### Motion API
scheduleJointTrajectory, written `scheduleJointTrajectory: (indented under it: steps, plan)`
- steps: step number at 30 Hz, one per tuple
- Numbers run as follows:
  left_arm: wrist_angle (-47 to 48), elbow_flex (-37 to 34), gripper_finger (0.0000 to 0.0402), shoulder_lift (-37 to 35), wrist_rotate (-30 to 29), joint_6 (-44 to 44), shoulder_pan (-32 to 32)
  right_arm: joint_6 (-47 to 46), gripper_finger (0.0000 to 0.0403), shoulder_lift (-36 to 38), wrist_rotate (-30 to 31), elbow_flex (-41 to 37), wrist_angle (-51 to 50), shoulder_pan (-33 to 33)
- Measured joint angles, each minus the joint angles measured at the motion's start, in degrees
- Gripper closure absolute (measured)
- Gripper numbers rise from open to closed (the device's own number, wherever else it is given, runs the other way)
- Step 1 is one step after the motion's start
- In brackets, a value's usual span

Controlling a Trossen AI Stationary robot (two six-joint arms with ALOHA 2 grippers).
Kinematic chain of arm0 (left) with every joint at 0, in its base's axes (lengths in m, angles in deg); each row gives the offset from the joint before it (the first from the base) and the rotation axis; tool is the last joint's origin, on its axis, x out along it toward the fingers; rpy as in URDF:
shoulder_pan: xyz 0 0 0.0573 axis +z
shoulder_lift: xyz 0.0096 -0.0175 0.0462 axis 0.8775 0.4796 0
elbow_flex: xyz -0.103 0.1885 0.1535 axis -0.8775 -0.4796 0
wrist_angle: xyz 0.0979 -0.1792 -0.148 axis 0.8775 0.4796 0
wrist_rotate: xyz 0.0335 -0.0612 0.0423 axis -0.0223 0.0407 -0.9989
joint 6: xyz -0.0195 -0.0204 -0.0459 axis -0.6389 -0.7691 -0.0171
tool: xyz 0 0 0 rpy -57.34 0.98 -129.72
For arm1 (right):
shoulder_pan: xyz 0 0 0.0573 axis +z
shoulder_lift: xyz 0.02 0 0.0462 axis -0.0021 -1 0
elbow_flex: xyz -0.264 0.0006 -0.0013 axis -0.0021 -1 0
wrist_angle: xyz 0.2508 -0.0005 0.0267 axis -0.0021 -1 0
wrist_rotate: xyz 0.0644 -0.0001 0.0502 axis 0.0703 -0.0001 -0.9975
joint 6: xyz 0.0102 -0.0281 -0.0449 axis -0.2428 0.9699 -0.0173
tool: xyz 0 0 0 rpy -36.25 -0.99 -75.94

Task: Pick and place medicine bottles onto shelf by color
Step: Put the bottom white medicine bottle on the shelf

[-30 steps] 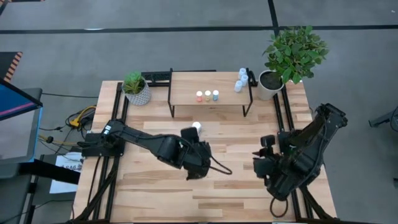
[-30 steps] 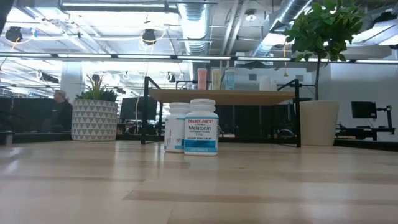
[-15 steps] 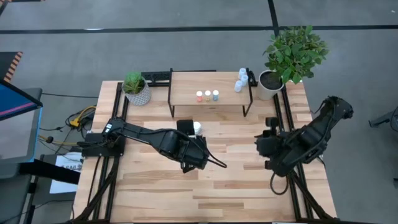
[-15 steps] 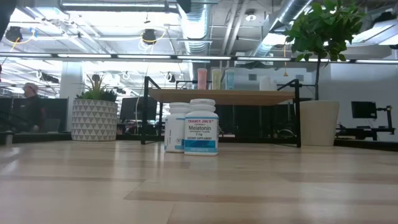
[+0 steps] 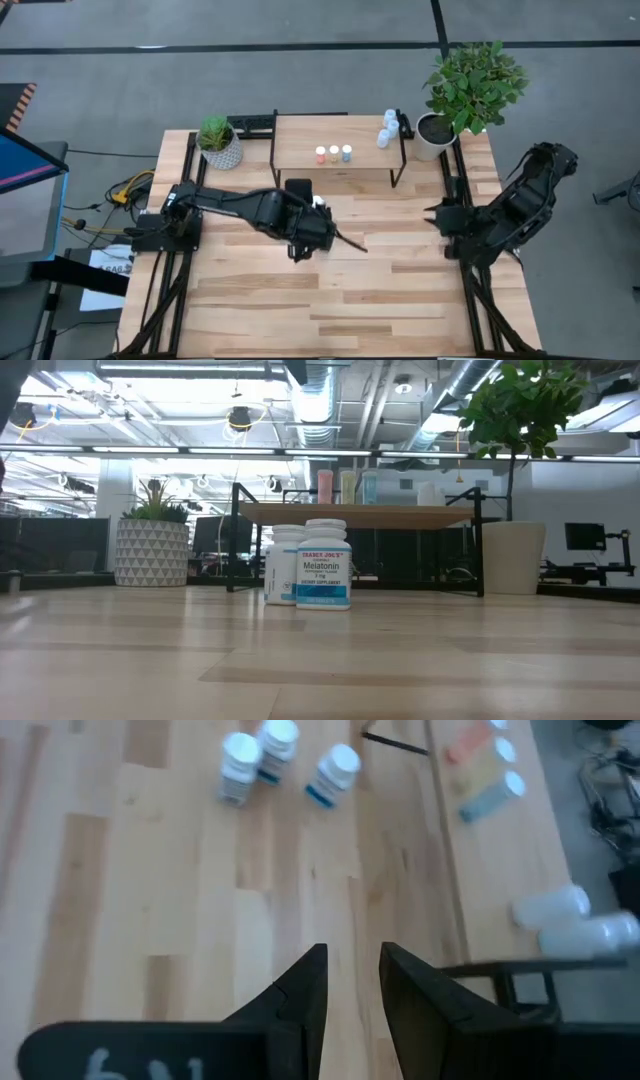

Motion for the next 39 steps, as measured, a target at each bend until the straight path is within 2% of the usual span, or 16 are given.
scheduleJointTrajectory:
  steps: [3, 9, 11, 16, 19, 24, 26, 31, 36, 39]
  plan:
    - [0.0, 0.0, 0.0145, -0.7, 1.9, 1.9, 2.0, -6.0, 0.0287, 5.6, 0.3, -6.7, -0.2, 1.2]
    - [0.0, 0.0, 0.0145, -2.0, 4.0, 6.0, 4.4, -24.2, 0.0287, 16.5, -0.4, -17.2, 0.1, 6.8]
    - [0.0, 0.0, 0.0145, -2.2, 4.0, 7.0, 5.0, -29.0, 0.0287, 19.2, 2.4, -20.4, 0.5, 8.2]
    - [0.0, 0.0, 0.0145, -2.2, 4.0, 10.1, 6.3, -40.4, 0.0287, 24.0, 13.5, -29.3, 6.3, 9.9]
    - [0.0, 0.0, 0.0145, -2.2, 5.4, 11.4, 7.0, -41.3, 0.0287, 25.5, 16.0, -34.2, 11.3, 9.9]
    - [-3.8, -0.3, 0.0145, -2.2, 11.1, 13.0, 8.6, -41.2, 0.0287, 25.5, 16.0, -39.0, 18.4, 10.0]
    - [-7.0, -0.4, 0.0145, -2.1, 13.6, 13.3, 9.1, -41.2, 0.0287, 24.8, 16.1, -39.5, 19.9, 9.9]
    - [-11.3, -0.3, 0.0145, -0.8, 14.4, 9.6, 10.7, -41.0, 0.0287, 23.0, 16.1, -39.6, 20.2, 9.9]
    - [-8.7, -0.4, 0.0145, 2.3, 14.7, 8.5, 11.2, -41.0, 0.0287, 20.7, 16.0, -39.6, 20.2, 9.9]
    - [-7.1, -0.4, 0.0145, 4.7, 17.4, 11.4, 10.8, -41.0, 0.0287, 19.4, 16.0, -39.6, 20.1, 9.9]
